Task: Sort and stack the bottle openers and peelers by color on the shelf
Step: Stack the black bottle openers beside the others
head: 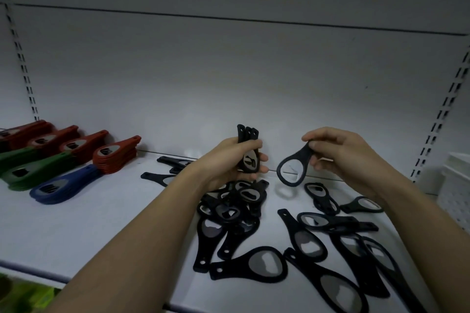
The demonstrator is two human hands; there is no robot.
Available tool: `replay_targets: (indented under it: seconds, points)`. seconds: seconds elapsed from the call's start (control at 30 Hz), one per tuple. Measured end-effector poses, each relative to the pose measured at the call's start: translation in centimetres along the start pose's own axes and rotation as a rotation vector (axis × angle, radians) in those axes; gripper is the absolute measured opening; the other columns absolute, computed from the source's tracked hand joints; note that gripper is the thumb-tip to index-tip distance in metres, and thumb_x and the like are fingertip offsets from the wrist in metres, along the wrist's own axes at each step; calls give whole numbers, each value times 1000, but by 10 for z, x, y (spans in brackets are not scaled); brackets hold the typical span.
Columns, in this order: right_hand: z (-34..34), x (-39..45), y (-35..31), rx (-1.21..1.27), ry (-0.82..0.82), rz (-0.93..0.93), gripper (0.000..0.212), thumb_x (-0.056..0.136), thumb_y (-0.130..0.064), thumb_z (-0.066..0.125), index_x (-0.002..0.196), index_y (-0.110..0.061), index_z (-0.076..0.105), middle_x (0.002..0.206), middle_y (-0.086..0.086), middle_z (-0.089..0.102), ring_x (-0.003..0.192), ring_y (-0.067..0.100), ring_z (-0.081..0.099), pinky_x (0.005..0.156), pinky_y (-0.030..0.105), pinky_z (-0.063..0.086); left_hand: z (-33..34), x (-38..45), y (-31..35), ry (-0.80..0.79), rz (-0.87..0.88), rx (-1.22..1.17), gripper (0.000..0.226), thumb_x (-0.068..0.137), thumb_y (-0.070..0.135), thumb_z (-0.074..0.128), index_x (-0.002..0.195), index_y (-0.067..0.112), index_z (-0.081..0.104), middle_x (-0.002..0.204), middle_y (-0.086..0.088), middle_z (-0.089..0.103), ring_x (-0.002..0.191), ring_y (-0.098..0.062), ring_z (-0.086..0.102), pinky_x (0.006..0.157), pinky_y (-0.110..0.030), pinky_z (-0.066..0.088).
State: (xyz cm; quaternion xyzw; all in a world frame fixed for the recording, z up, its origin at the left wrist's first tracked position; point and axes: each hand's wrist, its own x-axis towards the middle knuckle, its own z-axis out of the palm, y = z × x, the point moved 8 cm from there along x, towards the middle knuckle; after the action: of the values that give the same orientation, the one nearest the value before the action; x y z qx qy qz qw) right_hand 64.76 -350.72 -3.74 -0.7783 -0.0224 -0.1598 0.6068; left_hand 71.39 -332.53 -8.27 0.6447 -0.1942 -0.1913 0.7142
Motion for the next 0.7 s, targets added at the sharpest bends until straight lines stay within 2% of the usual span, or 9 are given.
replay_targets:
  seconds: [0.07, 0.13, 0.23, 0.27, 0.33, 0.43, 0.5, 0.57, 0.7]
  points:
    - [6, -1, 1, 62, -4, 5, 18, 96, 3, 52, 99, -4, 69, 76, 11, 63, 61, 14, 61, 58, 21, 54, 10, -2, -1, -75, -36, -1, 31, 98, 39, 56, 111, 11, 61, 93, -6, 70, 74, -17, 71, 54, -25, 54]
    - [15, -1, 3, 94, -23, 9, 17, 96, 3, 53, 101, -4, 68, 77, 13, 64, 63, 16, 63, 61, 21, 56, 22, -6, -3, -174, -70, 27, 37, 96, 43, 56, 114, 10, 63, 94, -6, 71, 81, -19, 71, 55, -24, 55]
    - [31, -4, 6, 120, -112, 22, 23, 95, 5, 55, 113, -5, 65, 91, 18, 68, 72, 23, 71, 67, 22, 58, 32, -10, -4, -293, -52, 69, 26, 98, 26, 57, 118, 9, 61, 104, -9, 72, 94, -26, 71, 54, -20, 55]
    - [36, -6, 6, 128, -141, 26, 30, 94, 5, 56, 120, -9, 62, 101, 16, 67, 77, 25, 72, 70, 23, 58, 31, -10, -4, -286, -37, 84, 19, 99, 18, 56, 116, 11, 62, 101, -7, 73, 91, -25, 72, 53, -20, 54]
    - [39, -7, 8, 98, -153, 23, 42, 94, 4, 58, 129, -19, 56, 116, 10, 62, 85, 25, 73, 73, 26, 59, 22, -7, -4, -208, -6, 119, 19, 98, 9, 57, 115, 14, 61, 97, -5, 73, 85, -20, 72, 53, -21, 53]
    - [44, -5, 13, -178, -149, -48, 33, 95, -1, 57, 122, -21, 58, 114, 5, 62, 70, 13, 66, 63, 24, 57, 3, 0, -1, -39, 34, 110, 25, 94, 6, 62, 118, 11, 59, 97, -6, 69, 78, -15, 71, 56, -25, 53]
    - [53, -4, 23, -453, -199, -129, 26, 96, -6, 56, 116, -22, 61, 111, -3, 62, 64, 0, 58, 61, 16, 49, -8, 4, 1, 57, 44, 40, 27, 92, 9, 66, 118, 12, 60, 105, -10, 66, 81, -17, 71, 56, -26, 53]
    - [65, -3, 34, -700, -270, -222, 26, 97, -12, 56, 119, -26, 61, 117, -12, 57, 71, -15, 52, 70, 5, 38, -15, 5, 2, 104, 42, -46, 23, 93, 19, 66, 115, 12, 62, 109, -10, 64, 85, -20, 69, 56, -26, 53]
    - [87, -7, 42, -814, -407, -281, 32, 98, -14, 56, 129, -22, 59, 128, -14, 50, 78, -28, 43, 74, -1, 31, -16, 6, 0, 98, 13, -184, 25, 100, 32, 55, 108, 9, 59, 101, -10, 59, 86, -22, 62, 61, -29, 58]
